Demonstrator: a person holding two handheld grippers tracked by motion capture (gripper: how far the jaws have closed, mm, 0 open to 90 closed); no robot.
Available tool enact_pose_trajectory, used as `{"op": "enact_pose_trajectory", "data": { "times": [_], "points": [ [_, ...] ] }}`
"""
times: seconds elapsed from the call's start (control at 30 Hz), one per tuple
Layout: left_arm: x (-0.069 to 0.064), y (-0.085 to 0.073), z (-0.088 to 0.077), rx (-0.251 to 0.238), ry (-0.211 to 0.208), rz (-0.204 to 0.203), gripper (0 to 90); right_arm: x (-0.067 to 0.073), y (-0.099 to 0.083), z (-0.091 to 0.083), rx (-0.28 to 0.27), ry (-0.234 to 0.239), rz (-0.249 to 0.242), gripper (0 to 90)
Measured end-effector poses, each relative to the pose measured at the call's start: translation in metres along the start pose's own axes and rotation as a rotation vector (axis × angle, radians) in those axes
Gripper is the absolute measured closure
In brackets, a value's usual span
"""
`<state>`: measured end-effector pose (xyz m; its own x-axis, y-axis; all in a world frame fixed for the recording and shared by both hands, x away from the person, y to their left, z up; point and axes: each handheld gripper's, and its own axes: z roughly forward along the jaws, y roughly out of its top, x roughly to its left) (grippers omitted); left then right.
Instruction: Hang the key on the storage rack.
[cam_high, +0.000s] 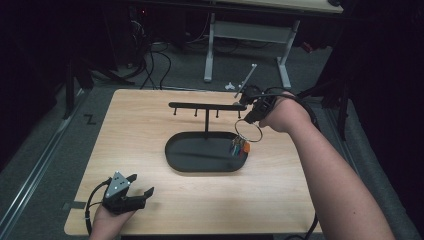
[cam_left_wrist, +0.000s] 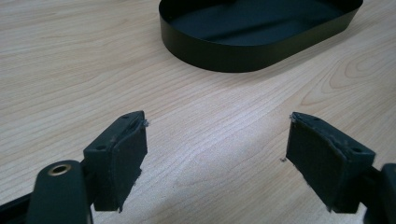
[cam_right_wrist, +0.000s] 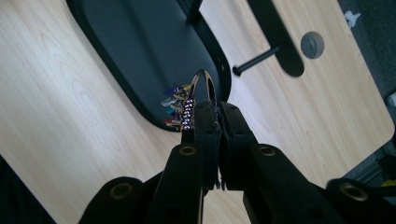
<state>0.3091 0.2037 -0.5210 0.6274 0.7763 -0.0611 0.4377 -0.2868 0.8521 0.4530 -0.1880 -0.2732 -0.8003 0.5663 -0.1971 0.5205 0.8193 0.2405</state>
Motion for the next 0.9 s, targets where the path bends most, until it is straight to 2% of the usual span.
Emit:
{"op": "enact_pose_trajectory", "data": {
  "times": [0.27,0.57,0.67,0.9],
  "points": [
    [0.001,0.0,-0.001,-0.005,0.004,-0.006,20.8,-0.012,0.015,0.008,-0.002,-0.004,0.014,87.6],
    [0.001,0.0,0.0,0.0,0.0,-0.002,20.8,-0.029,0.017,0.02,0.008,-0.011,0.05,87.6],
    [0.001,0.0,0.0,0.001,0.001,-0.003,20.8,-0.032,0.018,0.023,0.011,-0.01,0.065,87.6],
    [0.0,0.0,0.0,0.003,-0.001,0.002,20.9,-0.032,0.022,0.034,0.021,-0.028,0.062,87.2]
  ]
}}
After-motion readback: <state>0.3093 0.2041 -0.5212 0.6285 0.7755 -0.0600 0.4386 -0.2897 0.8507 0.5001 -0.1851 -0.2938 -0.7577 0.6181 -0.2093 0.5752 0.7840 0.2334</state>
